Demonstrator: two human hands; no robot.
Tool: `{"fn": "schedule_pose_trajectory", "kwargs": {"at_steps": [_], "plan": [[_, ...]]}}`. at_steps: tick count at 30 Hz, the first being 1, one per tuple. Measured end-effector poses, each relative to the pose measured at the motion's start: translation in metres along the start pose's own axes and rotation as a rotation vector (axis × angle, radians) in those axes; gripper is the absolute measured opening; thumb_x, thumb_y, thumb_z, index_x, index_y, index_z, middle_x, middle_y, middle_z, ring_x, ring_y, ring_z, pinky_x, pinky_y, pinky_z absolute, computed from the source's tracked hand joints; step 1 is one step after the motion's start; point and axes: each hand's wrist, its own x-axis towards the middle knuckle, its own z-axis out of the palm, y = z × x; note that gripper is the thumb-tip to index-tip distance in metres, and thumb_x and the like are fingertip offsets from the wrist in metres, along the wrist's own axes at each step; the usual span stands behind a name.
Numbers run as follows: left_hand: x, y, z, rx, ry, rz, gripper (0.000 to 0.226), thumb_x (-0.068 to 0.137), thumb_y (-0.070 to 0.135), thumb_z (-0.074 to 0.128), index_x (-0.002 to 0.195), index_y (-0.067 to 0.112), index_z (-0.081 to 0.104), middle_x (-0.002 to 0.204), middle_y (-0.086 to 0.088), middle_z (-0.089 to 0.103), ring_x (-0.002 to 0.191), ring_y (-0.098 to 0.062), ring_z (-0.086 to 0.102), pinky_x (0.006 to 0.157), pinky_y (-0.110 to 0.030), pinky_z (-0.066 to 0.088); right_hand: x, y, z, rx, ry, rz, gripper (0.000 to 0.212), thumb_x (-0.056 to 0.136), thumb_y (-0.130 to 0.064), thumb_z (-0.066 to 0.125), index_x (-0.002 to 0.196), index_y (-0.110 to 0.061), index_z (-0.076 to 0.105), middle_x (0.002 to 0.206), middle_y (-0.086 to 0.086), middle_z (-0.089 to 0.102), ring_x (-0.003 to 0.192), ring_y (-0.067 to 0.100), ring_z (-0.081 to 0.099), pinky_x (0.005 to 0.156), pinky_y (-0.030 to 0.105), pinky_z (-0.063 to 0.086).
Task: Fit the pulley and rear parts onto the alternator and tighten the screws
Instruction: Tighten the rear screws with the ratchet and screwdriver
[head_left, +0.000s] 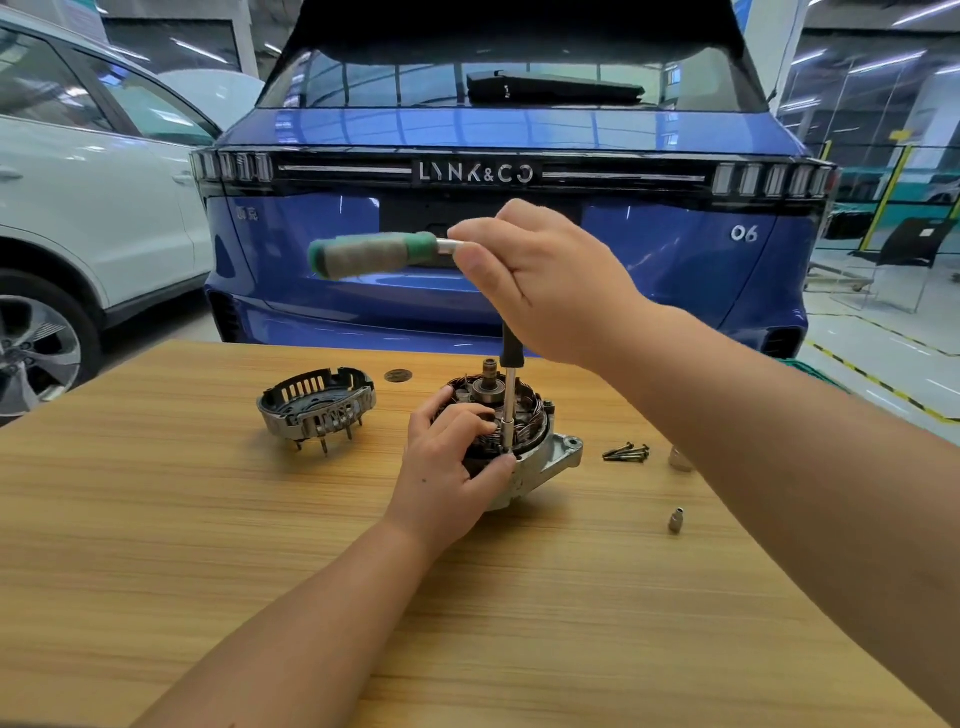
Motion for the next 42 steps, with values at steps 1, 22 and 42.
{"fn": "schedule_pose_trajectory", "kwargs": {"at_steps": [1, 22, 42], "plan": [[0.0, 0.0, 0.0, 0.001, 0.001, 0.001, 0.021, 0.088, 0.027, 0.075, 0.104, 0.017, 0.067, 0.128, 0.012, 0.061, 0.145, -0.013, 0.02, 0.113, -0.037, 0.02, 0.005, -0.001, -0.003, -0.019, -0.036, 0.012, 0.037, 0.108, -0.041, 0.034, 0.117, -0.025, 0.066, 0.091, -0.003, 0.052, 0.09, 0.02, 0.05, 0.075, 0.037, 0.044], [0.0, -0.003, 0.0, 0.044, -0.005, -0.001, 0.024, 0.089, 0.032, 0.073, 0.108, 0.02, 0.066, 0.128, 0.019, 0.054, 0.147, -0.012, 0.017, 0.113, -0.037, 0.019, 0.003, -0.002, 0.02, 1.591, 0.568, 0.836, 0.006, 0.1, -0.028, 0.062, 0.095, -0.024, 0.06, 0.089, -0.002, 0.075, 0.084, 0.015, 0.068, 0.087, 0.037, 0.056], [0.0, 0.001, 0.002, 0.024, 0.027, -0.003, 0.023, 0.087, 0.028, 0.076, 0.104, 0.018, 0.067, 0.127, 0.01, 0.062, 0.147, -0.017, 0.021, 0.116, -0.042, 0.02, -0.006, 0.014, 0.011, 0.273, 0.034, -0.004, 0.049, 0.104, -0.037, 0.035, 0.144, -0.015, 0.053, 0.124, -0.004, 0.055, 0.108, 0.012, 0.054, 0.093, 0.035, 0.045]]}}
